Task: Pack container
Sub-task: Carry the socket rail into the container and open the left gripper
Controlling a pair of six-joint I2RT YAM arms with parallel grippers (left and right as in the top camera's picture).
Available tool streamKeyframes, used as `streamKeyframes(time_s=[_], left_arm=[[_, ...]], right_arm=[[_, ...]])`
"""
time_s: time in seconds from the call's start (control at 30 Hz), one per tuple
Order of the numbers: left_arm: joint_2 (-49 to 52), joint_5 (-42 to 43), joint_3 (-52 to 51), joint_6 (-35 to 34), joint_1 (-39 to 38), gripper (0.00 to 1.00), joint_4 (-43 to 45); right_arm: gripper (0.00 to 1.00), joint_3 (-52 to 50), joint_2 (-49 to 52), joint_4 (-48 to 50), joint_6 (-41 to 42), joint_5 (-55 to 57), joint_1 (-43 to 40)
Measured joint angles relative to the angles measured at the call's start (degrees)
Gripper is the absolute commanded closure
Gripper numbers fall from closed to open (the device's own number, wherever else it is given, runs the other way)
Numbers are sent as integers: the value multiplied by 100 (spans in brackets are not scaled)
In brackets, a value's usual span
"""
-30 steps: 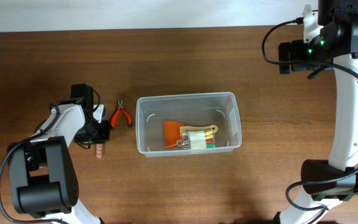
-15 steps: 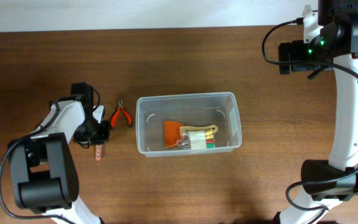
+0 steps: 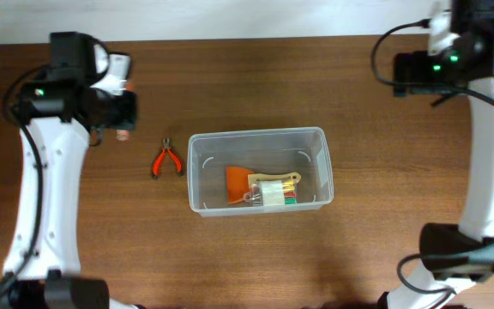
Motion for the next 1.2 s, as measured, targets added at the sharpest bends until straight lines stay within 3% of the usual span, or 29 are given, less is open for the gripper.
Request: streamKeyframes(time_s=[0.3,0.47,0.93,1.2], left_arm=[[131,520,-2,1792,-1917,98,-264],[400,588,-7,2472,-2485,98,-264],[2367,592,-17,2774,-2999,98,-291],[2785,483,-28,2776,-2994,96,-68]], right_arm=[[1,2,-1047,-260,1187,-238,-2083],[1,4,-1104,-511,1357,-455,-2599],[1,4,-1047,-507,1397,-586,-2645],[1,4,-1047,-507,1390,-597,-2645]])
